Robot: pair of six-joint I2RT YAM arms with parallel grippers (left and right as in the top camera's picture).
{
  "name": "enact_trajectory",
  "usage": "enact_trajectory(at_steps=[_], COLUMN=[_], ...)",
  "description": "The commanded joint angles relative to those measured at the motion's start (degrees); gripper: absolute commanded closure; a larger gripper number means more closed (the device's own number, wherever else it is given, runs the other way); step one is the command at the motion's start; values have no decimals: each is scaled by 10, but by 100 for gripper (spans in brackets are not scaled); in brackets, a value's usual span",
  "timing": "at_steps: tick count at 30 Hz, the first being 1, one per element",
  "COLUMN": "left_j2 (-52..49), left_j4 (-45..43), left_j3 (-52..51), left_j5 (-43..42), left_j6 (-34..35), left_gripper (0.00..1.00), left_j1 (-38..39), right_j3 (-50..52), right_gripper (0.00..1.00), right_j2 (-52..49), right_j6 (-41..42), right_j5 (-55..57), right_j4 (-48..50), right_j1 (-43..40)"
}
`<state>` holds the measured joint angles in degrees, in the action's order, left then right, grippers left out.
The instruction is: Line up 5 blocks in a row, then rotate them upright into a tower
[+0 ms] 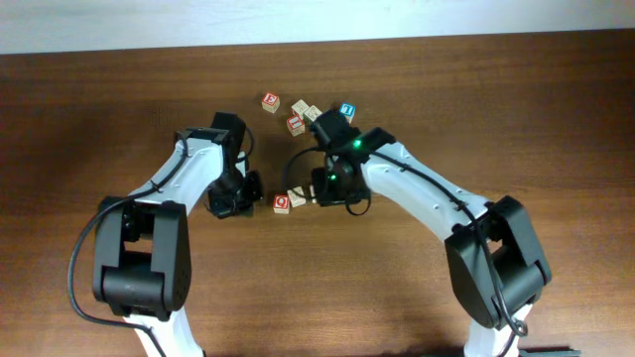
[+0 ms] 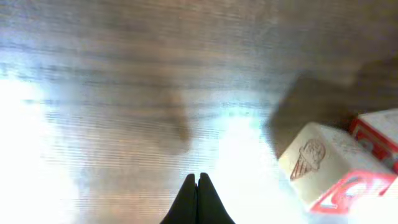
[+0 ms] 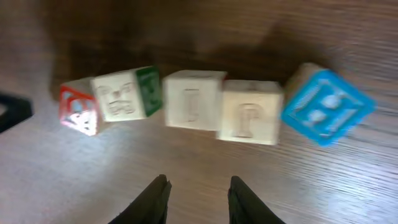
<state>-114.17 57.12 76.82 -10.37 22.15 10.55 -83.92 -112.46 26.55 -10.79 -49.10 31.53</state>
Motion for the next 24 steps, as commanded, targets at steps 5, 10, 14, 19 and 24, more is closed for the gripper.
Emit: enact_trajectory(at_steps=[5,10,14,19,24], left_j2=[6,6,6,6,6], left_j4=[-42,-78,-105,-146,-186], left_j3=[-9,-9,-9,-9,-9], left_j5=[-66,-62,-42,-31,3], left_j6=[18,27,27,27,26], left_gripper=[100,100,100,100,96], left_j1=[62,75,75,75,72], right_j3=[5,5,5,5,5], right_gripper=[67,67,67,66,59], right_j2=[-4,-4,-4,-4,-4], right_j6=[-34,-38,-38,-39,-73], right_j5=[0,1,1,-1,-13], right_j4=[-39,-54,-56,-53,18], right_j1=[-113,-154,-154,-152,-125])
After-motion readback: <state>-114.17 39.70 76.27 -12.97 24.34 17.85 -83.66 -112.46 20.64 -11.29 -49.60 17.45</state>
